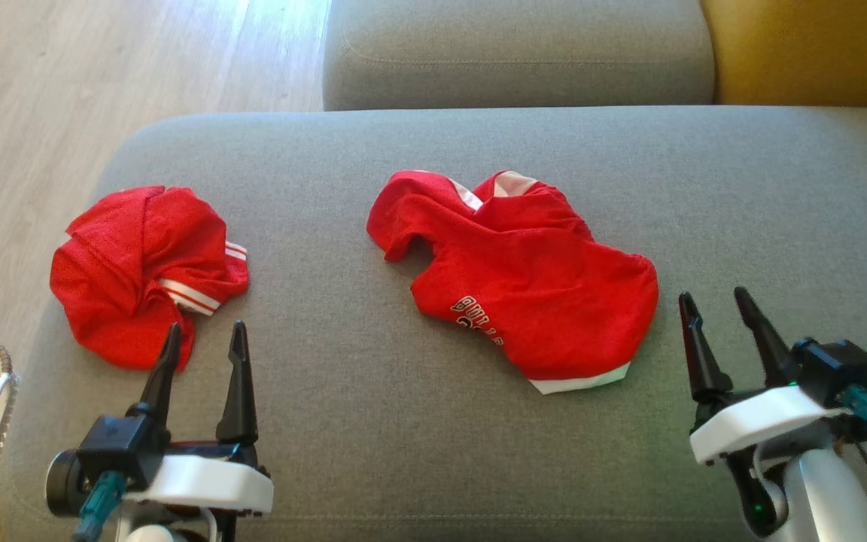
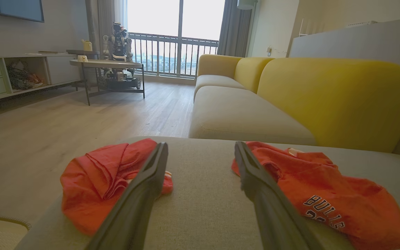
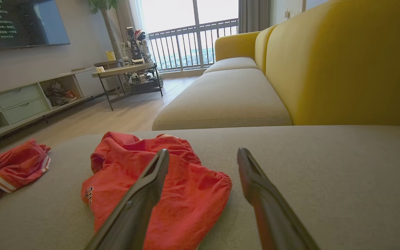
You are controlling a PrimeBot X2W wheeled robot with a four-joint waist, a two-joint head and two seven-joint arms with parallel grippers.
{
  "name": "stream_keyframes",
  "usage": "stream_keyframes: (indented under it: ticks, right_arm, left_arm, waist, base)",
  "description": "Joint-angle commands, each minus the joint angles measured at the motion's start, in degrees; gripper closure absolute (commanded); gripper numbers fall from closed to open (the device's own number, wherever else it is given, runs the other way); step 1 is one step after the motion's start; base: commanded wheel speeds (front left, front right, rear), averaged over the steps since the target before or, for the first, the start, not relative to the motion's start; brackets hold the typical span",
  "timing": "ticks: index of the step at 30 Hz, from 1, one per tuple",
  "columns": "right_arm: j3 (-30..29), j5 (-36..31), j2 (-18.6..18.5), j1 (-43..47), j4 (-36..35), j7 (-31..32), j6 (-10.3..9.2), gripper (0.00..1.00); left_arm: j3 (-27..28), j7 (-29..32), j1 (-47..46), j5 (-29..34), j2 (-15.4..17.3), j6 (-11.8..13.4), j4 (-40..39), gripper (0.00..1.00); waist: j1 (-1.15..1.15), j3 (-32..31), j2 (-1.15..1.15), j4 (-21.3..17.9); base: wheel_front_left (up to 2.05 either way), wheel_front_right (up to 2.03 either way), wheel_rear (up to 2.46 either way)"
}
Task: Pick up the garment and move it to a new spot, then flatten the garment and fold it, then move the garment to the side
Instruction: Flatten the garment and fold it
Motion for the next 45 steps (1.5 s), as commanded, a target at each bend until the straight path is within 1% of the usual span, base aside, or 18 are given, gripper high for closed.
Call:
stream_keyframes:
  ticks: [1,2,5,8,9,12,17,20,22,24,25,26,29,35,41,45]
  right_arm:
    - [2.0,2.6,0.0,-3.3,0.1,-0.4,-0.01,0.00]
    - [2.3,4.9,0.0,-4.2,1.6,-0.4,-0.01,0.00]
    - [4.1,7.8,0.0,-7.8,6.7,-0.4,-0.01,0.00]
    - [3.9,10.5,0.0,-12.2,13.6,-0.4,-0.01,0.00]
    - [3.9,10.5,0.0,-12.2,13.6,-0.4,-0.01,0.00]
    - [2.4,10.3,0.0,-16.8,19.9,-0.4,-0.01,0.00]
    - [-2.7,7.6,0.0,-22.9,28.9,-0.4,-0.01,0.00]
    - [-4.8,8.6,0.0,-26.3,35.8,-0.4,-0.01,0.00]
    - [-5.3,9.7,0.0,-28.6,41.1,-0.4,-0.01,0.00]
    - [-5.2,9.4,0.0,-30.8,45.7,-0.4,-0.01,0.00]
    - [-4.6,10.0,0.0,-32.0,47.7,-0.4,-0.01,0.53]
    - [-4.3,11.1,0.0,-33.2,49.0,-0.4,-0.01,1.00]
    - [-6.1,11.4,0.0,-34.8,48.2,-0.4,-0.01,1.00]
    - [-16.3,8.7,0.0,-35.6,43.4,-0.4,-0.01,1.00]
    - [-25.3,-1.8,0.0,-38.5,35.5,-0.4,-0.01,1.00]
    - [-30.2,-8.2,0.0,-42.3,31.6,-0.4,-0.01,1.00]
  left_arm:
    - [2.5,-0.4,-2.1,1.0,-0.4,-0.9,-2.0,0.00]
    - [2.7,-0.4,-2.2,1.3,-0.6,-1.4,-1.9,0.00]
    - [3.0,-0.4,-2.9,2.2,-1.4,-2.7,-1.4,0.00]
    - [2.7,-0.4,-4.1,2.5,-2.2,-4.0,-0.9,0.00]
    - [2.7,-0.4,-4.1,2.5,-2.2,-4.0,-0.9,0.00]
    - [3.6,-0.4,-5.3,-0.1,-3.1,-5.3,-0.6,0.00]
    - [4.9,-0.4,-7.2,0.1,-3.6,-6.6,0.2,0.00]
    - [5.5,-0.4,-8.0,0.3,-3.7,-7.2,0.8,0.00]
    - [5.7,-0.4,-8.5,0.4,-3.7,-7.4,1.1,0.00]
    - [5.6,-0.4,-8.9,0.4,-3.8,-7.6,1.4,0.00]
    - [5.5,-0.4,-9.1,0.4,-3.8,-7.7,1.5,0.00]
    - [5.3,-0.4,-9.1,0.3,-3.8,-7.7,1.6,0.00]
    - [4.9,-0.4,-9.0,0.1,-3.8,-7.5,2.0,0.00]
    - [5.1,-0.4,-7.4,-0.4,-3.8,-6.9,2.6,0.00]
    - [4.8,-0.4,-5.5,-1.0,-3.8,-6.6,2.6,0.00]
    - [4.5,-0.4,-4.6,-1.7,-3.8,-6.3,2.4,0.00]
  waist:
    - [0.01,0.6,0.00,-0.1]
    - [0.01,1.1,0.00,-0.1]
    - [0.01,2.7,0.00,0.3]
    - [0.01,4.7,0.00,1.3]
    - [0.01,4.7,0.00,1.3]
    - [0.01,6.8,0.00,2.4]
    - [0.01,9.1,0.00,4.1]
    - [0.01,10.0,0.00,5.0]
    - [0.01,10.4,0.00,5.5]
    - [0.01,10.8,0.00,6.1]
    - [0.01,10.8,0.00,6.3]
    - [0.01,10.8,0.00,6.5]
    - [0.01,10.2,0.00,6.6]
    - [0.01,7.0,0.00,6.0]
    - [0.01,3.7,0.00,5.1]
    - [0.01,2.3,0.00,5.3]
  base:
    - [0.00,0.00,0.00]
    - [0.00,0.00,0.00]
    - [0.00,0.00,0.00]
    - [0.00,0.00,0.00]
    - [0.00,0.00,0.00]
    - [0.00,0.00,0.00]
    - [0.00,0.00,0.00]
    - [0.00,0.00,0.00]
    - [0.00,0.00,0.00]
    - [0.00,0.00,0.00]
    - [0.00,0.00,0.00]
    - [0.00,0.00,0.00]
    - [0.00,0.00,0.00]
    - [0.00,0.00,0.00]
    - [0.00,0.00,0.00]
    - [0.00,0.00,0.00]
